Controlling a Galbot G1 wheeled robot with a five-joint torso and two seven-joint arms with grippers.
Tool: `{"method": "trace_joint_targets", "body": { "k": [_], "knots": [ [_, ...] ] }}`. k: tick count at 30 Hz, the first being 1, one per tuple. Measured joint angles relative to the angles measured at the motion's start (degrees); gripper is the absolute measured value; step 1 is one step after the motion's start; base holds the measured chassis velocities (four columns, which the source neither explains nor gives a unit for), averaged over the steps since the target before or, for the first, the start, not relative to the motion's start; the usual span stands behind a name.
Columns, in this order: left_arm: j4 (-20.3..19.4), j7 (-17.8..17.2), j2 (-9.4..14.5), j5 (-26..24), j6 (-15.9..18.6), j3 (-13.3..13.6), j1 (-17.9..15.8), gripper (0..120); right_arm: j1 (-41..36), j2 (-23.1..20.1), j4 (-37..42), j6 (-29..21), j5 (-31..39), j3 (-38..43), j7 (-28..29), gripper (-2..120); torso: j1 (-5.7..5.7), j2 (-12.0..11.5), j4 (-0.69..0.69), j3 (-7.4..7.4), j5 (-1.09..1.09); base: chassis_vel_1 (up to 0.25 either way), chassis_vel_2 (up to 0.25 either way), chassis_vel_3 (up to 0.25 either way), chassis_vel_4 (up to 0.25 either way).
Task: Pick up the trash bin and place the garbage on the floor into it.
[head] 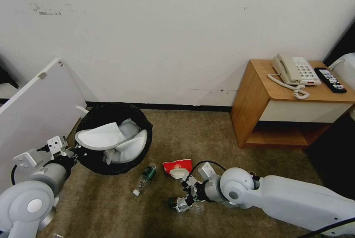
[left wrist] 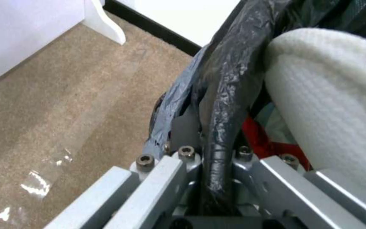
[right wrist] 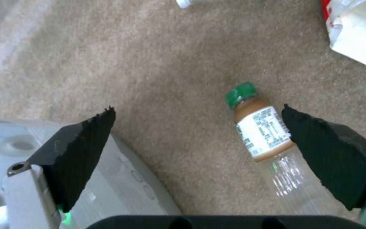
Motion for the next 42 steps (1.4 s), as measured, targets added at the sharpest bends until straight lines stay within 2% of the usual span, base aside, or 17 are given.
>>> {"method": "trace_joint_targets", "body": {
  "k": [4, 6, 10, 18, 33, 42],
  "knots": [
    [0.4, 0.1, 0.3, 0.1, 0.0, 0.8, -0.5, 1, -0.5, -1.3, -0.4, 1.3, -0.3, 0.2, -2.1, 100, 0.00, 0.0, 0.00, 0.00, 0.00, 0.000, 0.000, 0.000, 0.000],
    [1.1, 0.1, 0.7, 0.3, -0.2, 2.0, -1.1, 1, -3.1, -2.9, -0.5, 2.4, -0.4, 1.7, -3.5, 100, 0.00, 0.0, -0.04, 0.00, 0.00, 0.000, 0.000, 0.000, 0.000],
    [1.7, 0.4, 0.7, 1.1, -0.4, 2.7, -1.3, 1, -4.8, -3.8, -1.0, 2.5, -1.9, 2.2, -5.1, 100, 0.00, 0.0, 0.00, 0.00, 0.01, 0.000, 0.000, 0.000, 0.000],
    [2.4, 0.9, 0.1, 2.8, -0.8, 4.1, -1.5, 1, -5.3, -5.1, -2.3, 1.9, -4.1, 2.4, -7.7, 100, 0.00, 0.0, -0.01, 0.00, 0.00, 0.000, 0.000, 0.000, 0.000],
    [2.5, 1.4, -0.7, 4.4, -1.1, 5.1, -1.4, 1, -8.8, -7.4, -4.8, 2.0, -7.4, 5.2, -10.1, 100, 0.00, 0.0, -0.01, 0.00, 0.00, 0.000, 0.000, 0.000, 0.000],
    [2.6, 1.7, -0.8, 4.6, -1.2, 5.6, -1.5, 1, -8.4, -6.8, -7.2, 2.0, -7.4, 5.6, -11.5, 100, 0.00, 0.0, -0.01, 0.00, 0.00, 0.000, 0.000, 0.000, 0.000]
  ]
}}
